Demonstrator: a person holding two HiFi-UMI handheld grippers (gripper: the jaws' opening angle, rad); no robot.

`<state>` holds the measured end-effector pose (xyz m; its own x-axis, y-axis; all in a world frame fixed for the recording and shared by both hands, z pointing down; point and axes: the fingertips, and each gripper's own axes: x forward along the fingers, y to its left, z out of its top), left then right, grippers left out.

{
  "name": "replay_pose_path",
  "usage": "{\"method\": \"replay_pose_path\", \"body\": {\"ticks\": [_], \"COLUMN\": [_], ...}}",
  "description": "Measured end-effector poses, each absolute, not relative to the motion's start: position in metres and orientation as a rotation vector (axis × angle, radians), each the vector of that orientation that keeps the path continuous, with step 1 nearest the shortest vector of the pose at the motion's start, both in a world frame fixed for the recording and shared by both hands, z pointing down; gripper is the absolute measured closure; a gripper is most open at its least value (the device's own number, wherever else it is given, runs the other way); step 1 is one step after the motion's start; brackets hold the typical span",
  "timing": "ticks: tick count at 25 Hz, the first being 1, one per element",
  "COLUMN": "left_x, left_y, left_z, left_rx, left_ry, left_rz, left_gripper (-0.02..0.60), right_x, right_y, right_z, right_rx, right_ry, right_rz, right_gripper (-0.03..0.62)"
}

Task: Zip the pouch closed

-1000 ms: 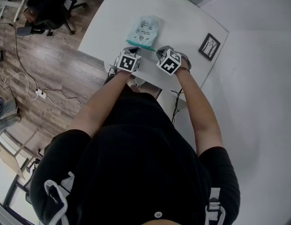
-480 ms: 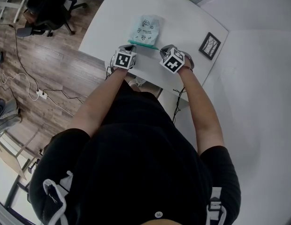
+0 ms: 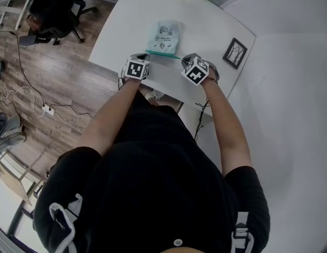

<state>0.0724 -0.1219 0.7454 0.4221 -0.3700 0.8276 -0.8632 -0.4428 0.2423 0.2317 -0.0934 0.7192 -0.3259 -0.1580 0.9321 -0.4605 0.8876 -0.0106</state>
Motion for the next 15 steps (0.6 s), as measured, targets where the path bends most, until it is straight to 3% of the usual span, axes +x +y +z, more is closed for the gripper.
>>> {"method": "replay_pose_path", "body": {"ticks": [15], "left_x": [0.0721], "left_y": [-0.1241], "left_z": [0.7539], "left_rx": [1.957], "left_ry": [-1.020], "left_rz": [0.929], "left_gripper": [0.570], "right_x": [0.2303], "right_y": [-0.0860], "right_z": [0.7267], "right_rx": [0.484], "right_ry": [-1.914], "right_rz": [0.330], "right_gripper": [0.574]}}
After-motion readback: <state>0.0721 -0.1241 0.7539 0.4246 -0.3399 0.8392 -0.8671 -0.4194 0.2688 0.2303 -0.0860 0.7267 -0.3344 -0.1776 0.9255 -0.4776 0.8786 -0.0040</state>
